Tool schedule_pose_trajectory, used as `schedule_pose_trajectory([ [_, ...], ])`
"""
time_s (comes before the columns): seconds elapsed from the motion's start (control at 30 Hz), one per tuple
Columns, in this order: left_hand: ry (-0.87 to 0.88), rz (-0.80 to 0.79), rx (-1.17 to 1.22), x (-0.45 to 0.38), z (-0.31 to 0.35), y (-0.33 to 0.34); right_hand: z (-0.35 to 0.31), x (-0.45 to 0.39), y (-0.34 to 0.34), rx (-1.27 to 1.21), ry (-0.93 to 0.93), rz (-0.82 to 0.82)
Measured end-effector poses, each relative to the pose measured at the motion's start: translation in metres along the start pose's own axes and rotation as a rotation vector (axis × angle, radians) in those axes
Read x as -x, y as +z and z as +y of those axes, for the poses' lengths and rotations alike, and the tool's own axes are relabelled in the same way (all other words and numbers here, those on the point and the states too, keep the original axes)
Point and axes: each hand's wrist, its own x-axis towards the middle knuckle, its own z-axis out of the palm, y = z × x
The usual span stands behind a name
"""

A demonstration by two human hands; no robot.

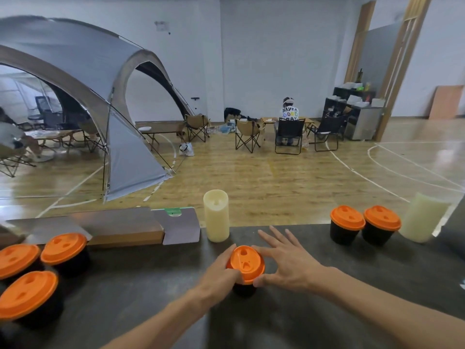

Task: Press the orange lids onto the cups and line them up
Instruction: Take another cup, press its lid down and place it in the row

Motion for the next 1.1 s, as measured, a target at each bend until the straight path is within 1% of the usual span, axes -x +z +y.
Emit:
schedule_pose_trajectory([
  [0.13,0.031,0.021,-0.049,-0.004,-0.004,-0.006,-0.001,-0.001,-0.005,0.07,-0.018,-0.015],
  [0.23,0.08,0.024,-0.104,-0.007,-0.006,-0.013,-0.002,0.0,-0.007,0.076,-0.02,-0.024],
  [0.37,0.11,0.098,-0.076,-0.014,-0.004,-0.02,-0.005,0.004,-0.008,0.054,0.0,-0.048],
  [0.5,0.025,0.116,-0.033,-0.029,0.001,-0.024,-0.007,0.006,-0.008,0.044,0.02,-0.057],
  [0.6,-0.068,0.109,0.045,-0.041,0.007,-0.025,-0.01,0.007,-0.004,-0.002,0.039,-0.039],
  [0.73,-0.229,0.127,0.266,-0.039,0.008,-0.016,-0.014,0.011,-0.004,-0.063,0.041,-0.025],
  [0.83,-0.26,0.182,0.369,-0.036,0.005,-0.007,-0.013,0.011,-0.005,-0.07,0.032,-0.015],
  [0.9,-0.198,0.237,0.313,-0.035,0.003,-0.004,-0.011,0.01,-0.006,-0.058,0.02,-0.001],
  [0.93,-0.148,0.246,0.258,-0.033,0.003,-0.004,-0.008,0.01,-0.006,-0.061,0.02,0.012],
  [0.97,-0.094,0.221,0.214,-0.029,0.004,-0.004,-0.005,0.009,-0.007,-0.069,0.024,0.027],
  [1.03,0.038,0.086,0.147,-0.022,0.003,-0.006,0.006,0.01,-0.008,-0.081,0.032,0.071],
  [1.1,0.147,-0.068,0.001,-0.02,0.002,-0.006,0.02,0.011,-0.011,-0.085,0.034,0.093],
])
